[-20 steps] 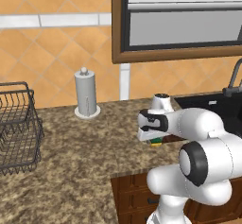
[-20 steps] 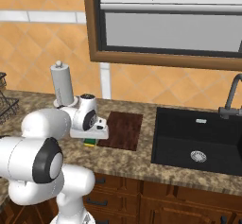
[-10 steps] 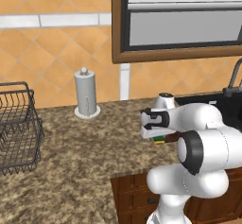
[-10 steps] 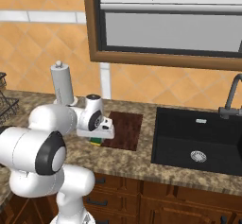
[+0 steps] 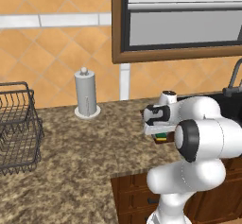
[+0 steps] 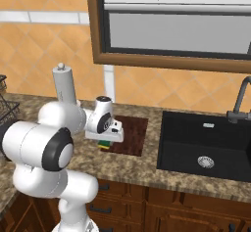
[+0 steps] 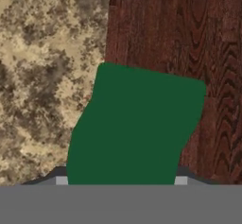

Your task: Pick up the sponge from the counter and clean the cutting board by briefly scrubbing or pressing down on the cutting board. Once finished, release the sponge.

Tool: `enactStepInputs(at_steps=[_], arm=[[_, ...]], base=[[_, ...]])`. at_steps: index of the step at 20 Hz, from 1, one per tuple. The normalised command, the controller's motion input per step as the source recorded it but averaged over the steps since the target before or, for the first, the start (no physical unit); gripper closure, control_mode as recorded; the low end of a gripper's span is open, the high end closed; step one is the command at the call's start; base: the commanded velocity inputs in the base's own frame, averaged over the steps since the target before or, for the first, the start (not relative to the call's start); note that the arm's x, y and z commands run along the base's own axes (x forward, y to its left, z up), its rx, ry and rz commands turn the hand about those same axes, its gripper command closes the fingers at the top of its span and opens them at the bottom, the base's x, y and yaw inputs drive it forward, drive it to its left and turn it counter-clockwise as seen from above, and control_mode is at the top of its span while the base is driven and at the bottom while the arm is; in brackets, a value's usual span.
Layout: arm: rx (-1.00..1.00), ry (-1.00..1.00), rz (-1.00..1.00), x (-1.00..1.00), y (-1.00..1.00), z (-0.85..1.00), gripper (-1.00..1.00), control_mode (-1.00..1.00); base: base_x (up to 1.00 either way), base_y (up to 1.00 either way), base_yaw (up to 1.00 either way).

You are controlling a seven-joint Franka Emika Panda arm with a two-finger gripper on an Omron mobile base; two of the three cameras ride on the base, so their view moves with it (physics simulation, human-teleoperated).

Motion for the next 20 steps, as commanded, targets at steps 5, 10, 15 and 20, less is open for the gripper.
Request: enactStepInputs(at_steps=[5,10,15,20], arm=[[0.0,0.0,0.0,0.05,-0.28,0.0,1.0,-1.0],[0.03,0.0,0.0,0.0,0.0,0.0,1.0,-1.0],[0.01,0.0,0.0,-0.02,0.0,0.0,1.0,-1.0],[0.0,0.0,0.0,-0.18,0.13,0.0,1.0,-1.0]], base=[[0.0,0.0,0.0],[0.0,0.0,0.0],[0.0,0.0,0.0],[0.0,0.0,0.0]])
